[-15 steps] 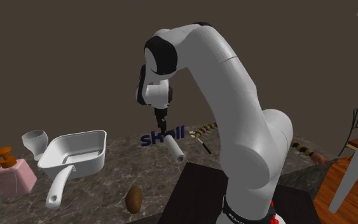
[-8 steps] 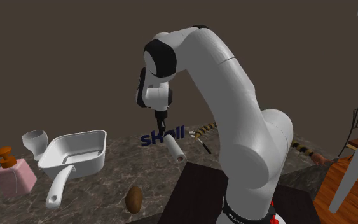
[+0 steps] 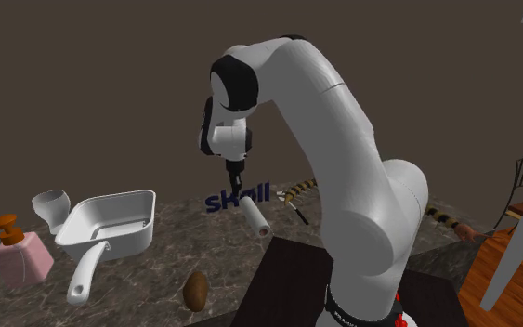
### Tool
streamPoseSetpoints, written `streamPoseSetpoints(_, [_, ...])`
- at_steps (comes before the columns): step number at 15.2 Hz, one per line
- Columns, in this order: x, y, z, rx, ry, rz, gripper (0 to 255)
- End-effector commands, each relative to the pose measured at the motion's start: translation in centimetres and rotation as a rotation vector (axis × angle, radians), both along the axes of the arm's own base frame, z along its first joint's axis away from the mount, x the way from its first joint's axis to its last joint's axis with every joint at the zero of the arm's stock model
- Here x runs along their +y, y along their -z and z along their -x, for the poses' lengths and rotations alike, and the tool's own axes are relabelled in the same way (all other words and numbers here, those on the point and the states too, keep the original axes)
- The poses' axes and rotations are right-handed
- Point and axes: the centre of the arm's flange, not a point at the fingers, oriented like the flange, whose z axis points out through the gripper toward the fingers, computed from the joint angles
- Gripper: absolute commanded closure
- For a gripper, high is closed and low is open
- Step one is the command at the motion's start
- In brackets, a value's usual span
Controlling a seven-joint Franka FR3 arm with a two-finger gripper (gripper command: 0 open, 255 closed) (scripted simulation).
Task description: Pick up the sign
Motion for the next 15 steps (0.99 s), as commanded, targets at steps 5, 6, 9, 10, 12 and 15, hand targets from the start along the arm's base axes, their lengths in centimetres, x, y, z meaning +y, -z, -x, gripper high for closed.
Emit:
streamPoseSetpoints(5, [-0.1,-3.1,-0.1,0.0,0.0,0.0,255])
streamPoseSetpoints(6, [-0.1,-3.6,-0.1,0.0,0.0,0.0,255])
streamPoseSetpoints(9, [-0.1,-5.2,-0.1,0.0,0.0,0.0,255])
streamPoseSetpoints(10, [-0.1,-5.7,-0.1,0.0,0.0,0.0,255])
streamPoseSetpoints(12, [-0.1,-6.8,-0.1,0.0,0.0,0.0,255])
streamPoseSetpoints(15, [-0.1,-7.4,-0.1,0.0,0.0,0.0,255])
